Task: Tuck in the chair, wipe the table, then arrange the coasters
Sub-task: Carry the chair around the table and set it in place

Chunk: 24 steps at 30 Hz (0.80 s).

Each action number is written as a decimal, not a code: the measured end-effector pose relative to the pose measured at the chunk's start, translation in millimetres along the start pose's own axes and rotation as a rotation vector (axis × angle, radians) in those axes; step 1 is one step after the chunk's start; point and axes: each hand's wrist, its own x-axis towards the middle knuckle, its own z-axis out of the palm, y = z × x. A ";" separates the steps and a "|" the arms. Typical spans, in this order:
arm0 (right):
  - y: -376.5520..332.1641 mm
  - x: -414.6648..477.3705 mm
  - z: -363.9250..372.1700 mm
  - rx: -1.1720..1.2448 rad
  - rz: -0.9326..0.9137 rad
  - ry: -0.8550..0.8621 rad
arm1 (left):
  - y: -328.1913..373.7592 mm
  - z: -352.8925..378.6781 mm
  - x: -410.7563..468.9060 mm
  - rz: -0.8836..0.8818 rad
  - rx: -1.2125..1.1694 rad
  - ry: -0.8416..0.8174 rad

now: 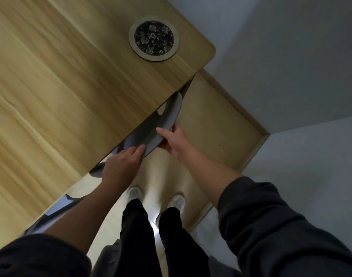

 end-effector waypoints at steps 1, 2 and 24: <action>0.5 1.0 0.2 -0.003 0.002 -0.005 | 0.8 0.1 0.8 -0.029 0.012 -0.003; 3.6 2.3 0.0 -0.003 -0.004 0.006 | -0.1 1.1 0.4 -0.038 0.016 -0.001; -194.0 -7.9 -71.1 -0.699 0.018 -0.073 | 12.5 -84.5 145.4 -0.371 -0.659 -0.072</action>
